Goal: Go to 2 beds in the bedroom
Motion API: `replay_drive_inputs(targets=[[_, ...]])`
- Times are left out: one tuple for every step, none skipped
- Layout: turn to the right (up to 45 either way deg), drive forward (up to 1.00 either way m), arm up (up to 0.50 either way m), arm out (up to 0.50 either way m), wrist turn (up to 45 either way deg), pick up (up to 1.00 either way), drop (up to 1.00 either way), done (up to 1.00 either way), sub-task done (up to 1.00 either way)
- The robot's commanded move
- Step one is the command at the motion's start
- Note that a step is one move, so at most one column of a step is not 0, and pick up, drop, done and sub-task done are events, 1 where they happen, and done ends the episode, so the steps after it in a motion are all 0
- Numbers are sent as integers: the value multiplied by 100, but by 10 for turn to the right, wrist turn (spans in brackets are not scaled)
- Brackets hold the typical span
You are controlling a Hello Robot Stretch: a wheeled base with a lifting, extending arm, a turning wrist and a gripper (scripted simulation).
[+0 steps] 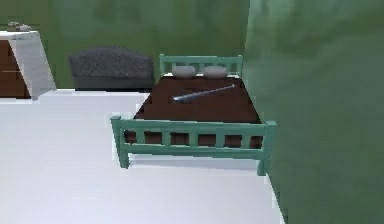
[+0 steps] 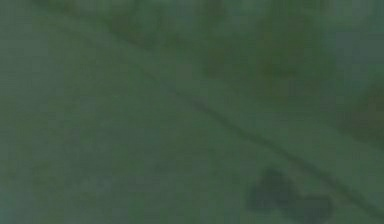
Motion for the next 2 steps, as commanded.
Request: replay_drive_inputs(targets=[[0,75,0,0,0,0,0,0,0],[0,0,0,0,0,0,0,100,0]])
